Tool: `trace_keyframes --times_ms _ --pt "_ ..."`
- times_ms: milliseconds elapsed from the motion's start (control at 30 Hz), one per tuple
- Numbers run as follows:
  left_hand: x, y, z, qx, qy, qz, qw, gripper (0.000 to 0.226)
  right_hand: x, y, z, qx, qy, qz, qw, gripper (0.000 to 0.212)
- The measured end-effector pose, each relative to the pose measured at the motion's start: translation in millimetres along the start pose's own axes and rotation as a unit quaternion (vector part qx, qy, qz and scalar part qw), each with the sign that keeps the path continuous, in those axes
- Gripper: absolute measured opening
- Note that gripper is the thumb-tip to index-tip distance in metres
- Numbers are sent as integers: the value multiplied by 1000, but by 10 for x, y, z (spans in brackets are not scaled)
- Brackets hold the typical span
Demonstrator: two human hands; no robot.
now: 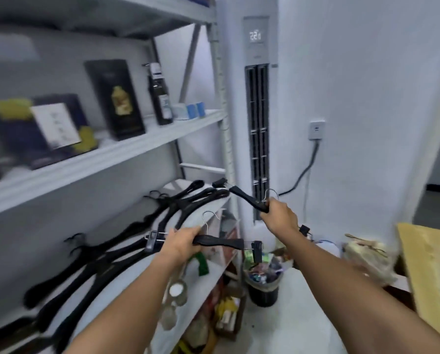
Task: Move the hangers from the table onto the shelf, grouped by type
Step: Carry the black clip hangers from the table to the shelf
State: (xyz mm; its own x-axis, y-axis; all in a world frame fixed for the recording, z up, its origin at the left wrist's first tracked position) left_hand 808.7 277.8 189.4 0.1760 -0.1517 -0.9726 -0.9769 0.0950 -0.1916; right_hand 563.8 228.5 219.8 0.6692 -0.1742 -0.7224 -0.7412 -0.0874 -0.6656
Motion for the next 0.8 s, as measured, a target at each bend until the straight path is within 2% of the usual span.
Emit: trace_keyframes --times_ms 300,400,633,800 --pt "202 -1311 1308 -138 -48 -16 989 22 1195 -1290 658 -116 -121 -10 986 20" --pt "191 -1590 1850 -166 -48 -14 985 19 1422 -1582 1009 -138 -140 -5 980 21" --pt "260 -2144 3263 -231 -80 -25 969 27 1835 -2293 2019 -194 -190 16 962 25" --pt "265 -2568 4222 -276 -105 -44 954 33 2132 -2797 2778 -231 -222 2 947 17"
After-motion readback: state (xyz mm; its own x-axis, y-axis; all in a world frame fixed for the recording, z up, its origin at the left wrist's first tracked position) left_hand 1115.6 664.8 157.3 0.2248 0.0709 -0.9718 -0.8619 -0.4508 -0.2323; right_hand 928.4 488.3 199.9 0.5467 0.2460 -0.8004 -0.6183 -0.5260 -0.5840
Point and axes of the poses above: each hand's wrist, its own z-axis away from the middle knuckle, its own x-axis out of the palm, y = z × x, the point moved 8 cm from there along -z, towards the middle knuckle, and after that the axes turned 13 degrees about -z, right-handed, at the moved point
